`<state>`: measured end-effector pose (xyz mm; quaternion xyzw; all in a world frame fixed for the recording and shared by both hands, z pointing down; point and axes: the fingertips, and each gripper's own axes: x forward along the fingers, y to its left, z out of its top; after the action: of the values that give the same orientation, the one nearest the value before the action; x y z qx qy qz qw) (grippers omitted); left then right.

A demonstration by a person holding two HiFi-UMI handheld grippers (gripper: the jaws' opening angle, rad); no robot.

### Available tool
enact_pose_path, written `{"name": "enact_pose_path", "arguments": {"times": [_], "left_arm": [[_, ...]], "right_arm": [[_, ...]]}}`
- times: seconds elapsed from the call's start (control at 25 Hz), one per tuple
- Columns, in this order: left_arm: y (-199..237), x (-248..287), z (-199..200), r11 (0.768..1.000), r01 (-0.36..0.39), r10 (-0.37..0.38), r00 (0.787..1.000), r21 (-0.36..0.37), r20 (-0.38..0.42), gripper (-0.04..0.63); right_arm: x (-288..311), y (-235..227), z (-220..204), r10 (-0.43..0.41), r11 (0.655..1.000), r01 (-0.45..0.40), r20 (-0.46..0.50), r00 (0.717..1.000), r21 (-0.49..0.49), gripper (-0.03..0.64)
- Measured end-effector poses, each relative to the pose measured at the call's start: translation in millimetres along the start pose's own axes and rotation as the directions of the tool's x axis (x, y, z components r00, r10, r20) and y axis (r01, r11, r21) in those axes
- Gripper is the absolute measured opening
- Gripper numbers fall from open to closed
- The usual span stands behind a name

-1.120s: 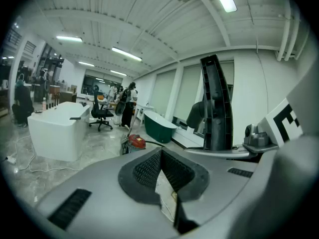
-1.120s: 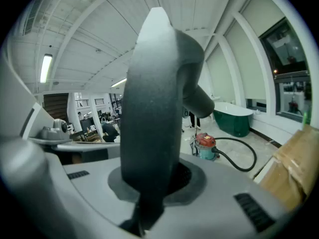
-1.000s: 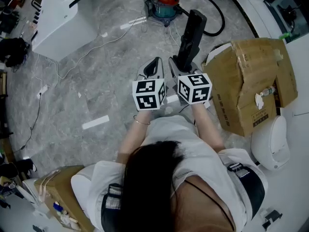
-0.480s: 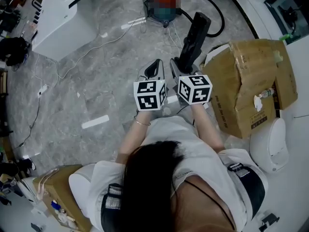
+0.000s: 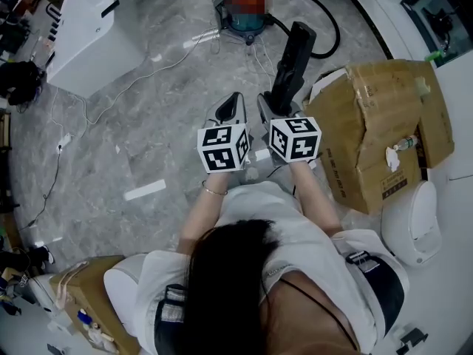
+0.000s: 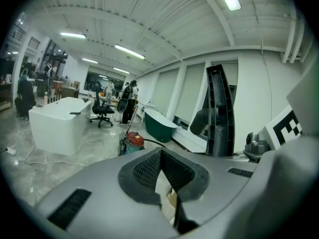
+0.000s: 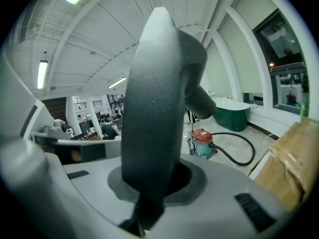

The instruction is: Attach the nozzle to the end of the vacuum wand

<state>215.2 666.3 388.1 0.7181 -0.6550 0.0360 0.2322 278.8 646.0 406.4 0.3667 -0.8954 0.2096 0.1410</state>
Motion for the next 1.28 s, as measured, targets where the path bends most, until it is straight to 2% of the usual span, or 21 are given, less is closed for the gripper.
{"name": "enact_pose_path", "arguments": {"times": [0.16,0.44,0.76,1.28], "left_arm": [[0,-1,-5,1.0,-0.014,0.014,1.0,0.022,-0.006,0.003],[16,-2,-2,0.998,-0.058,0.058,0.998,0.004,0.002,0.003],[12,2,1,0.999,-0.048,0.048,0.999,0.019,0.006,0.003],[33,32,13,0.998,-0.054,0.054,0.999,0.029,0.007,0.003]], "right_arm": [[1,-3,1,0.002,1.0,-0.002,-0.002,1.0,0.004,0.064],[4,9,-8,0.047,0.998,-0.049,-0.032,0.998,-0.034,0.064],[6,7,-4,0.045,0.998,-0.046,-0.025,0.999,-0.031,0.064],[28,-5,6,0.033,0.999,-0.033,-0.031,0.999,-0.014,0.063]]}}
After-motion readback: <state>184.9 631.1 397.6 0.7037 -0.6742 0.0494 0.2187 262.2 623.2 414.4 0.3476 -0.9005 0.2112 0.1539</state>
